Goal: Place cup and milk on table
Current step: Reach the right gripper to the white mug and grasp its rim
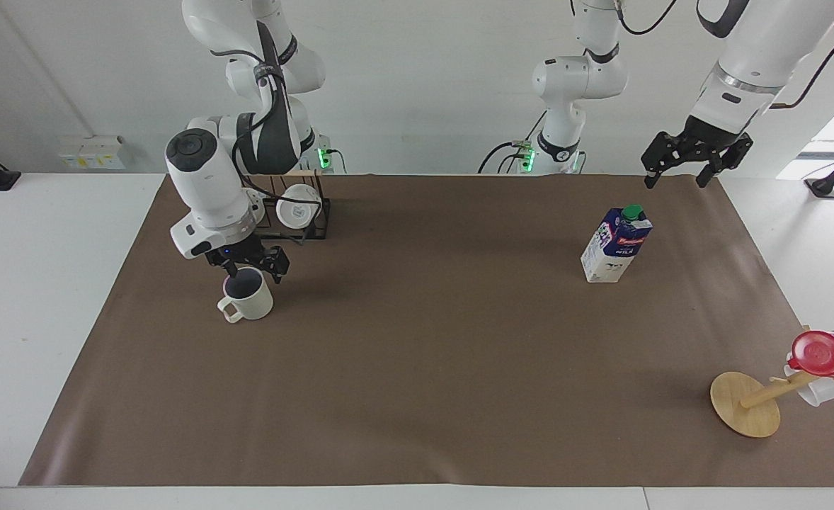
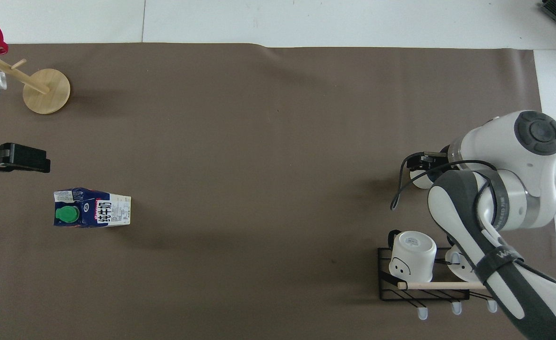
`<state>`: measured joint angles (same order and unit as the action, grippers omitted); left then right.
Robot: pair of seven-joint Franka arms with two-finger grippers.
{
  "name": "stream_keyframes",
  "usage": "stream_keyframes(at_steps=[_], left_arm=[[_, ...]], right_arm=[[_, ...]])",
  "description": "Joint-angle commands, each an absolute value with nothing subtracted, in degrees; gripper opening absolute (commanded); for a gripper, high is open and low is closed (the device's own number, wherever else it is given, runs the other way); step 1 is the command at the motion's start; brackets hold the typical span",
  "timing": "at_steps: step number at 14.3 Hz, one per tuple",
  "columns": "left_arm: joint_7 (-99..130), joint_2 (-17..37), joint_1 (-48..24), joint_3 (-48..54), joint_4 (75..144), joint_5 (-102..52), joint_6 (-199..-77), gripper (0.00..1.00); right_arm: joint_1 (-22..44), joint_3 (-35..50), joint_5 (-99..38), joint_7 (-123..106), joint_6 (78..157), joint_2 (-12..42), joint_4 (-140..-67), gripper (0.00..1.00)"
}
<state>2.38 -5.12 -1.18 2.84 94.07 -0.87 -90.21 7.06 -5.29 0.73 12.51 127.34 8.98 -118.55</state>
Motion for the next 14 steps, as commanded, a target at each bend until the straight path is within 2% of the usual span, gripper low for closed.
stream_keyframes(at_steps=[1,5,7,8,10,11,14], left_arm=[[2.9,-4.66,-1.32,2.55,92.64,-1.32,-88.77,1.0],[2.9,-4.66,-1.32,2.55,92.64,-1.32,-88.77,1.0],[2.9,-4.66,-1.32,2.55,92.64,-1.32,-88.77,1.0],[2.9,-4.66,-1.32,2.55,92.64,-1.32,-88.77,1.0],[2.9,-4.66,-1.32,2.55,92.64,-1.32,-88.77,1.0],[2.9,-4.66,-1.32,2.55,92.64,-1.32,-88.77,1.0],[2.9,-4.66,-1.32,2.55,92.64,-1.32,-88.77,1.0]], right_arm=[[6.42,-4.92,0.44,12.04,129.55,10.02,-119.0,1.0],[6.42,-4.92,0.09,12.48,129.73,10.37,-119.0,0.99],[6.5,-4.92,0.09,12.4,130.43,10.46,-119.0,0.77],[6.5,-4.92,0.09,11.87,130.52,10.55,-119.0,0.6],[6.94,-4.92,0.09,11.78,130.52,10.55,-118.92,0.09],[7.03,-4.83,0.09,12.04,130.6,10.63,-118.83,0.0],[7.03,-4.83,0.09,11.95,130.95,10.81,-118.48,0.0]])
